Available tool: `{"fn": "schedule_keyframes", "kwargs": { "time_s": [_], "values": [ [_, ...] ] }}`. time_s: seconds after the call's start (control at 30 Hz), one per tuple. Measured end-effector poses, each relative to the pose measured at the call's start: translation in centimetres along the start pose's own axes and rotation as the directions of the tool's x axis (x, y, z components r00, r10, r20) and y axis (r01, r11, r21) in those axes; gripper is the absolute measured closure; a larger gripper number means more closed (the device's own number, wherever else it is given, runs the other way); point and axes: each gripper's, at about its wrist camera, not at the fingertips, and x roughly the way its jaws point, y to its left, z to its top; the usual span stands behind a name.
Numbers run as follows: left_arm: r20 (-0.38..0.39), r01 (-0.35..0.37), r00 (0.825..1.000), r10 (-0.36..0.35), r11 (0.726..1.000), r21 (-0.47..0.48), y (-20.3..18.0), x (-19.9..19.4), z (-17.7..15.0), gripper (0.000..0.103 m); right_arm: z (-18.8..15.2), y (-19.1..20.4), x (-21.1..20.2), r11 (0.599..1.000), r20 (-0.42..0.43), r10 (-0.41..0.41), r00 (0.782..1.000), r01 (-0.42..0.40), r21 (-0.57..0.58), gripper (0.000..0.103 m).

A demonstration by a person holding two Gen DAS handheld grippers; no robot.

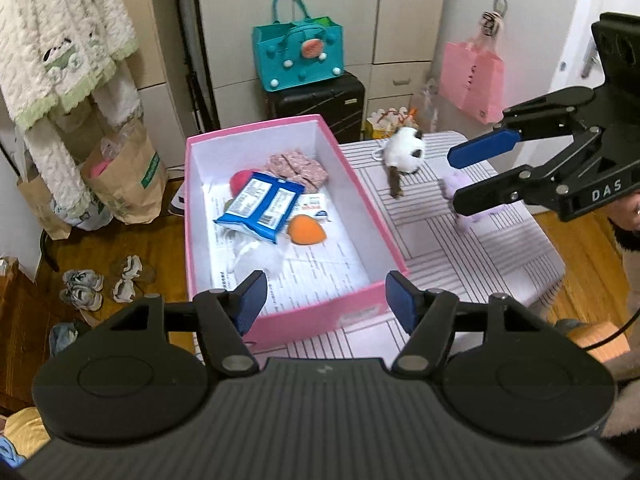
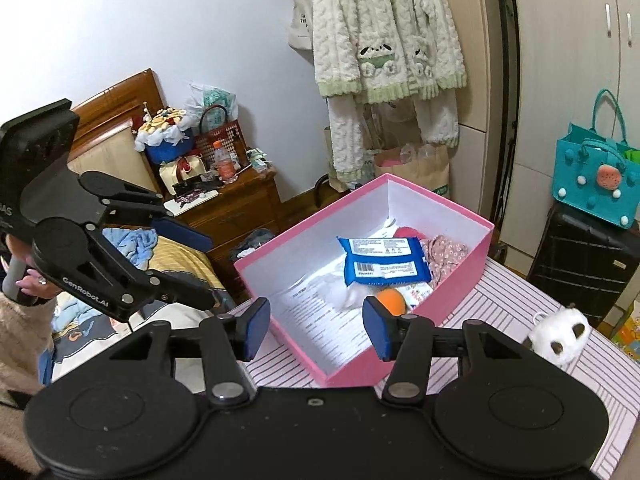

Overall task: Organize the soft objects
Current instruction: 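Withdraw the left gripper from the box toward the lilac plush toy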

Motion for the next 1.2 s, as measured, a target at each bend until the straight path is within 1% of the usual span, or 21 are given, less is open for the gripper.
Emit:
{"fn": "schedule_keyframes", "kwargs": {
  "time_s": [0.23, 0.33, 0.57, 0.6, 0.63, 0.77, 1.0, 1.1, 1.2],
  "values": [
    [-0.015, 0.008, 1.0, -0.007, 0.998, 0.06, -2.8, -0.5, -0.7, 0.038, -2.3, 0.8, -2.7, 1.0, 0.005, 0.0, 1.0, 0.0, 0.0, 0.044],
    [-0.032, 0.011, 0.999, -0.009, 0.996, 0.089, -4.0, -0.3, -0.7, 0.038, -3.5, 1.0, -3.9, 1.0, 0.012, -0.013, 1.0, 0.013, -0.001, 0.044],
    [-0.082, 0.055, 0.996, -0.044, 0.988, 0.144, -6.9, 0.9, -0.7, 0.037, -6.3, 1.2, -5.6, 0.999, 0.003, -0.037, 0.999, 0.037, -0.006, 0.042],
    [-0.09, 0.062, 0.995, -0.049, 0.987, 0.15, -7.3, 1.2, -0.8, 0.034, -6.8, 1.1, -5.8, 0.999, 0.001, -0.041, 0.999, 0.041, -0.004, 0.042],
    [-0.098, 0.07, 0.994, -0.056, 0.985, 0.156, -7.7, 1.5, -0.8, 0.028, -7.3, 1.0, -6.0, 0.999, -0.002, -0.045, 0.999, 0.045, 0.002, 0.042],
    [-0.128, 0.103, 0.988, -0.08, 0.979, 0.178, -9.3, 3.2, -1.0, 0.028, -9.6, 0.0, -6.5, 0.997, -0.018, -0.064, 0.998, 0.065, 0.035, 0.041],
    [-0.194, 0.169, 0.972, -0.134, 0.969, 0.179, -11.3, 6.6, -0.6, 0.027, -13.1, -2.1, -6.9, 0.99, -0.044, -0.103, 0.994, 0.107, 0.091, 0.04],
    [-0.201, 0.199, 0.966, -0.163, 0.964, 0.178, -12.2, 7.8, -0.4, 0.024, -14.5, -3.4, -6.9, 0.984, -0.038, -0.132, 0.99, 0.136, 0.112, 0.039],
    [-0.183, 0.215, 0.967, -0.179, 0.955, 0.204, -13.3, 8.8, -0.4, 0.024, -15.7, -4.8, -6.7, 0.977, -0.031, -0.165, 0.986, 0.168, 0.131, 0.038]
  ]
}}
